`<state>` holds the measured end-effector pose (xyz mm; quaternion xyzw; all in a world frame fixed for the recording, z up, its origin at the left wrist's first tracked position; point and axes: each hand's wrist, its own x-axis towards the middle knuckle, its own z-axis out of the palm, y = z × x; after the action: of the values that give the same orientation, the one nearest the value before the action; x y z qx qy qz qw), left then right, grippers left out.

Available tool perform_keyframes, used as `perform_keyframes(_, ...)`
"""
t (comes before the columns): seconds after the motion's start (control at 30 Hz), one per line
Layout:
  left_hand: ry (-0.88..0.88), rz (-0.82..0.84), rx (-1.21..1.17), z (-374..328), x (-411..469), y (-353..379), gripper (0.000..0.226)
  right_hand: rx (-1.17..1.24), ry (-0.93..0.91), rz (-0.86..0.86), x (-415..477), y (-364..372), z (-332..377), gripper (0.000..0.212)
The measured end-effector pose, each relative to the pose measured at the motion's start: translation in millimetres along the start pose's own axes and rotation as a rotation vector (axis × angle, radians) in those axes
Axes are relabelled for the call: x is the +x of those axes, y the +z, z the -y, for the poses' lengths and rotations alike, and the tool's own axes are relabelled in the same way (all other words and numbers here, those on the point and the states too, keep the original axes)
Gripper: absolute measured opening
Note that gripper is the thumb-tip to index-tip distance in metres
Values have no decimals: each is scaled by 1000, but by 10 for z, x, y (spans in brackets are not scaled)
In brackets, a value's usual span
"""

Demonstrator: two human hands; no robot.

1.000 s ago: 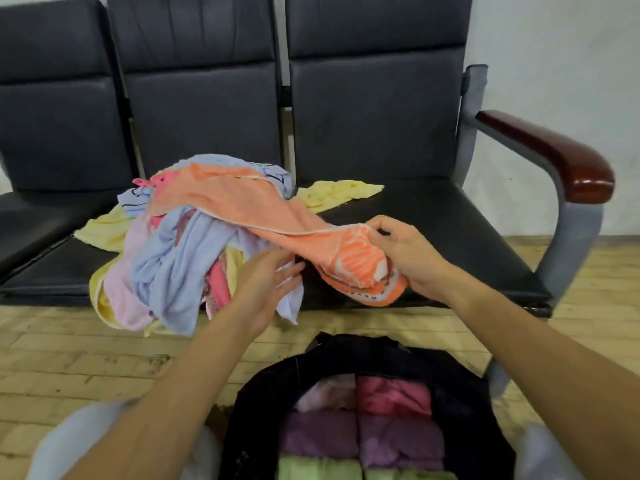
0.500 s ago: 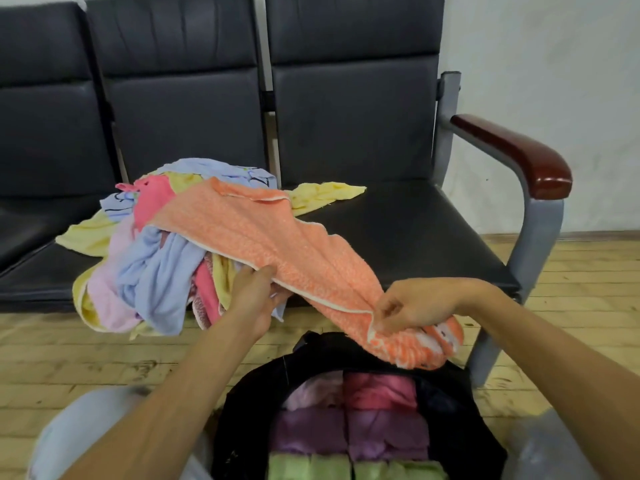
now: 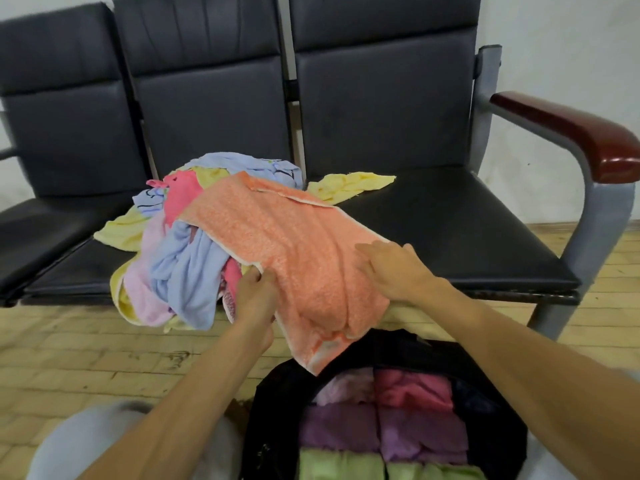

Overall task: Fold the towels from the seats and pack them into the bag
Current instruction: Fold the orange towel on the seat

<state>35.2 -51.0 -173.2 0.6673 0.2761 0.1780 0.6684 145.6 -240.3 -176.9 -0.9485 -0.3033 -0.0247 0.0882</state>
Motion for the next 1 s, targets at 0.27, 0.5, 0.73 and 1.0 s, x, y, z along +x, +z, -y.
perform_keyframes(0.27, -2, 12, 46, -14, -36, -158, 15, -283, 119, -123, -153, -35, -162, 47)
perform_keyframes(0.5, -120, 110, 4, -37, -77, -233, 8, -27, 275, -184, -124, 80, -170, 24)
perform_keyframes(0.73, -34, 148, 56, -51, -99, -386, 17, 433, 460, -12, -118, -53, -85, 34)
perform_keyframes(1.0, 99, 133, 100, -204, -189, -502, 19, 1069, 408, 186, -585, -535, 10, 18)
